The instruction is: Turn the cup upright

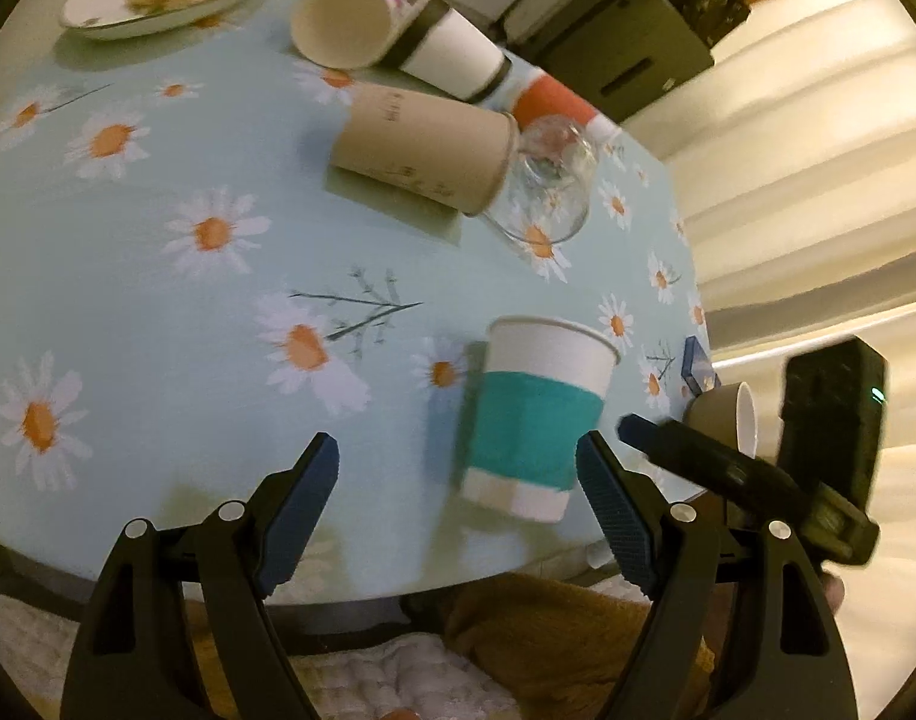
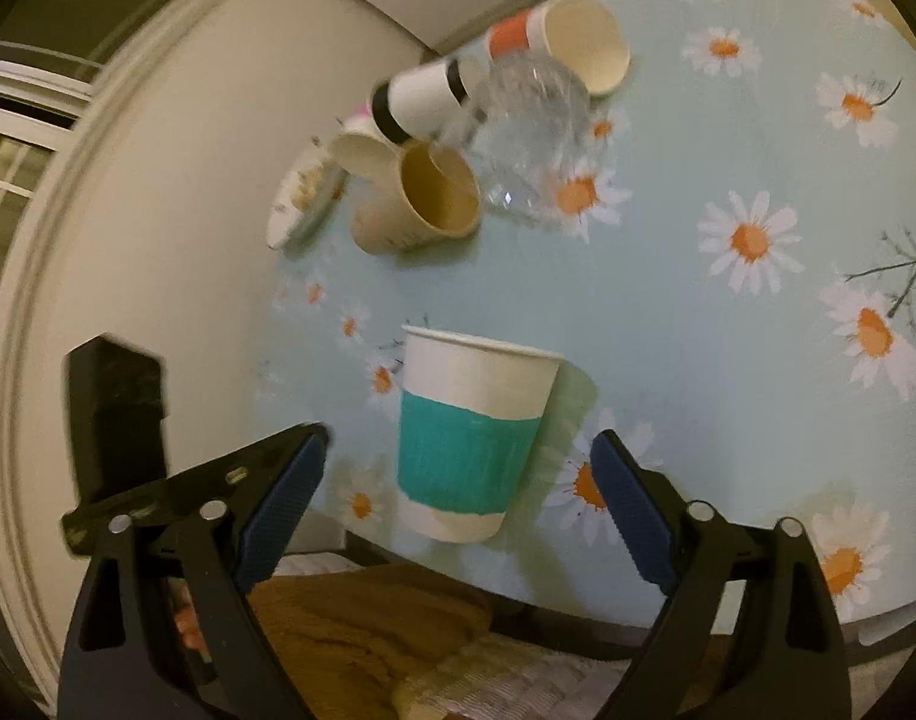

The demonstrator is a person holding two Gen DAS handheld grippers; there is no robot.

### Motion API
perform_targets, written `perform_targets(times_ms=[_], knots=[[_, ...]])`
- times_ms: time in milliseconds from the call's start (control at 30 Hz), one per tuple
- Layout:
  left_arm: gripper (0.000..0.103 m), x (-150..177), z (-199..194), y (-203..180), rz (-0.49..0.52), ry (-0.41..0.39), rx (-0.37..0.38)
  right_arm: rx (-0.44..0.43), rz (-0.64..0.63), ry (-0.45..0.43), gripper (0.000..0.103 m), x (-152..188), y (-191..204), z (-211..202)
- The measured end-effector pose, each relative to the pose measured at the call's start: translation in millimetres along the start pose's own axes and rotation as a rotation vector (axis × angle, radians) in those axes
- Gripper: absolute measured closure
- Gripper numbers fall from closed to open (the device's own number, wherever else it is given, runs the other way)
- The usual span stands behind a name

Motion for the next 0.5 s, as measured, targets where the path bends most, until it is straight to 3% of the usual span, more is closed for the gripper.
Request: perform_targets(times_ms=[67, 300, 500], knots=[[0.024, 7.8, -7.6, 8.3, -0.016, -0.03, 0.02, 0.029, 0.0, 0.014, 0.024, -1.7, 3.1, 9.2], [0.024, 26.3, -25.8, 26.8, -0.053, -0.106, 0.104, 0.09, 0.02, 0.058, 0.025, -6.7, 11.2, 36.3], [0.024, 31.3, -24.2, 23.7, -0.059, -0.131, 0.169, 0.126, 0.034, 0.076, 0.037, -10.3, 12.5, 46.7]])
Point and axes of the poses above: each gripper's, at about its wrist camera, not at the fingertips, and z roughly the way its jaws point, y to its left, x to its underside, the point moved 1 cm from there along z, roughly the way its jaws point, and after that the axes turned 7 degrees about x, right-handed, at the moved point
